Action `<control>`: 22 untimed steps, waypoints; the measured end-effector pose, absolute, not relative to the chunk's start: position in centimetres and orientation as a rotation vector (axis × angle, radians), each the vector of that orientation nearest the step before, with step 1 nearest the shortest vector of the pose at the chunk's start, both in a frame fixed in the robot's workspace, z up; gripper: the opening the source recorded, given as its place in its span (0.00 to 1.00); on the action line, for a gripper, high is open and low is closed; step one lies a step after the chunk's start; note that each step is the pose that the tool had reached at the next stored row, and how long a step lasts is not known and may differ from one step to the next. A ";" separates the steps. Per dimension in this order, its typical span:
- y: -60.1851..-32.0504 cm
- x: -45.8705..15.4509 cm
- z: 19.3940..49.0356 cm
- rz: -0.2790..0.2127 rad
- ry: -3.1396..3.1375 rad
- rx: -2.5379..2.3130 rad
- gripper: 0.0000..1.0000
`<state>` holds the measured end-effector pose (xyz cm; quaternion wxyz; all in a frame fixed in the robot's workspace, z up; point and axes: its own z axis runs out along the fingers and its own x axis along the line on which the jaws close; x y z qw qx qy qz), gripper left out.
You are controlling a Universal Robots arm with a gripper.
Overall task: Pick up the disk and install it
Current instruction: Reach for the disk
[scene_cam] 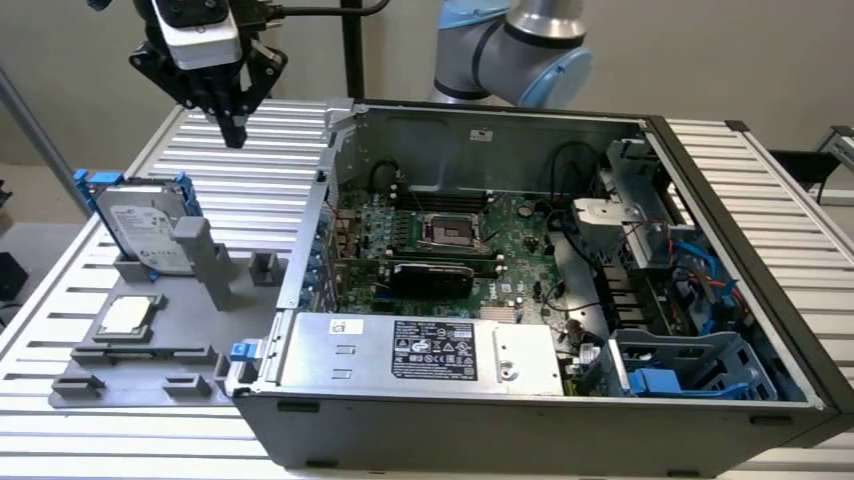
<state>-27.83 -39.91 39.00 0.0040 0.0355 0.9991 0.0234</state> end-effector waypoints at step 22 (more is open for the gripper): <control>-39.5 -37.8 38.4 0.054 3.135 0.111 0.11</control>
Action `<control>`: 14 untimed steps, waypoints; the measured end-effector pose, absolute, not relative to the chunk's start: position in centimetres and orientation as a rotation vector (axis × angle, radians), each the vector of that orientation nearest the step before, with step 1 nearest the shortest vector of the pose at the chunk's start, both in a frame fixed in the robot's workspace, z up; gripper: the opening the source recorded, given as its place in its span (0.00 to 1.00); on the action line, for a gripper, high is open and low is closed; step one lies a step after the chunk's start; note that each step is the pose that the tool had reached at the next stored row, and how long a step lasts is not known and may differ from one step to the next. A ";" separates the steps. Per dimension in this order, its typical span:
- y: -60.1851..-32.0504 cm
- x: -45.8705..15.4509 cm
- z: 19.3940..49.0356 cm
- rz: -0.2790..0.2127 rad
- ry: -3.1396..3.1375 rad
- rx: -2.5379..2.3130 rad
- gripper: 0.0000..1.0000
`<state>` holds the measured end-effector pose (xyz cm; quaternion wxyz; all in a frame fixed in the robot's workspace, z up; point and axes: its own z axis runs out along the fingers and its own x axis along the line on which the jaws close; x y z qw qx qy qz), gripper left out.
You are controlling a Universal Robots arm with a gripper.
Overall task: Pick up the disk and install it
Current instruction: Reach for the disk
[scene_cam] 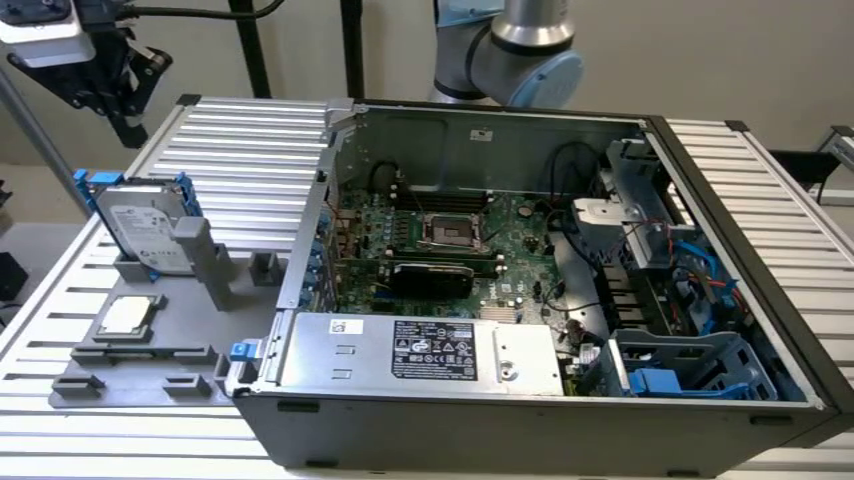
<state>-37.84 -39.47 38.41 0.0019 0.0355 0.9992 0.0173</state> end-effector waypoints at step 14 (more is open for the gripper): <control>-38.3 -43.7 37.8 0.043 3.136 0.112 0.11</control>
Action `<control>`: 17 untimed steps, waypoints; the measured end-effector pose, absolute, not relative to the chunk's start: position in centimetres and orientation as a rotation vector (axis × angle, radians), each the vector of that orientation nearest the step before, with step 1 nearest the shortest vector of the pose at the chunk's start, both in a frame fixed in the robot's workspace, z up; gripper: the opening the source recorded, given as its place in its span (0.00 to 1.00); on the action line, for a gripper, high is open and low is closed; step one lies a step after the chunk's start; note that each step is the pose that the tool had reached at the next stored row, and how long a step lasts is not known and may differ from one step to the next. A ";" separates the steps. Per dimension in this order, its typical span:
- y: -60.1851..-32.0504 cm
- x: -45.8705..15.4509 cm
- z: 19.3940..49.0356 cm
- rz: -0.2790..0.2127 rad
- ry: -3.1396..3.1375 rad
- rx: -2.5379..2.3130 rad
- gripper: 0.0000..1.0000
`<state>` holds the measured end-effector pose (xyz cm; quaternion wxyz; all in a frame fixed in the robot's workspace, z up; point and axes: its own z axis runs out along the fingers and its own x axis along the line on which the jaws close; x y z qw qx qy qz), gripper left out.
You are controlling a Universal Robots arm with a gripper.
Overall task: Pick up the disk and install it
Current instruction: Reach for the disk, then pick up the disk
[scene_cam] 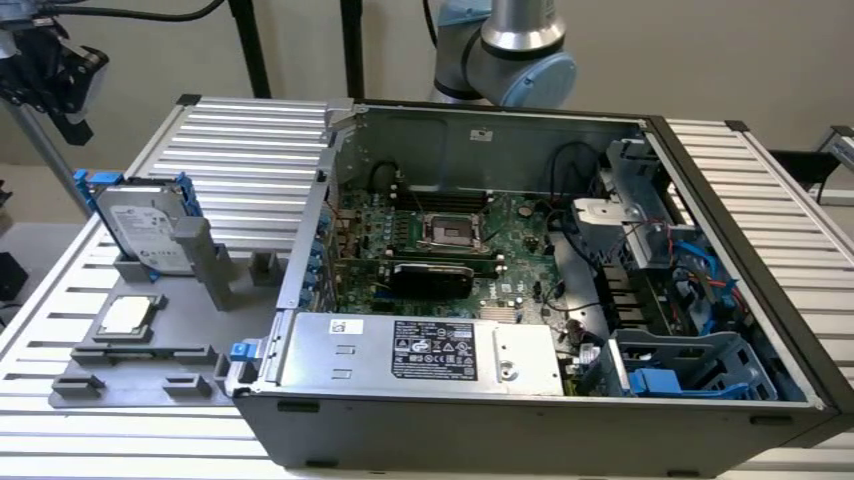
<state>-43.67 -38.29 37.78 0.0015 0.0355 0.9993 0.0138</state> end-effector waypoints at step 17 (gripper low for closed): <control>-38.3 -43.5 37.8 0.043 3.136 0.112 0.11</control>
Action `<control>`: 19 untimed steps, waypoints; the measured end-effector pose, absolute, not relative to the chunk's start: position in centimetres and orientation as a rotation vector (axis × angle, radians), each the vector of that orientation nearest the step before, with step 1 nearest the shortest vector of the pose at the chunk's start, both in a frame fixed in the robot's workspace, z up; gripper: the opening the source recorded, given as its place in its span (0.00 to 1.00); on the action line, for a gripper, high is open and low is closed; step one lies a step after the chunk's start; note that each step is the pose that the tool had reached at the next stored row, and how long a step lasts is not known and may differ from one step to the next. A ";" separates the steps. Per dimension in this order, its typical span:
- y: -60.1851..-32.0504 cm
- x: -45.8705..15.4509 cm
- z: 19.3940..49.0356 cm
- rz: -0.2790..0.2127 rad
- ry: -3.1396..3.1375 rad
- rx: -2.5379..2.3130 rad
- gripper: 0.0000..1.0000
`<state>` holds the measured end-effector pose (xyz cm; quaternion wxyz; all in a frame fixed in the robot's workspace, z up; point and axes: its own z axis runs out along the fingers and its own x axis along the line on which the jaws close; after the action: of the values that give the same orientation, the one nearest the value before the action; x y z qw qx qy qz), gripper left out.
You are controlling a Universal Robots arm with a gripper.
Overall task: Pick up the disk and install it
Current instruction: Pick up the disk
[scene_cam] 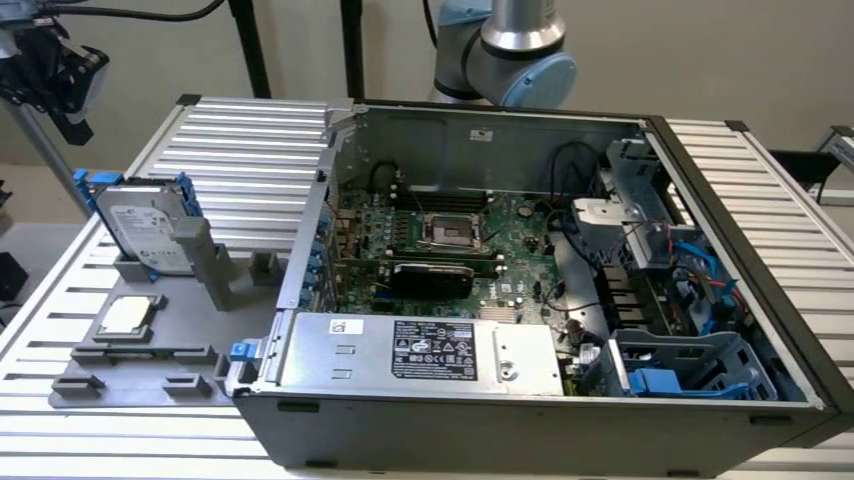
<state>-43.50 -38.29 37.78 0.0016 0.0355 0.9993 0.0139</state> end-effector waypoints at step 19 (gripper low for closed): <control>-38.3 -42.7 37.4 0.044 3.124 -0.335 0.11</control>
<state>-42.67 -38.30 37.38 -0.0005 -0.1067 0.9942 0.0140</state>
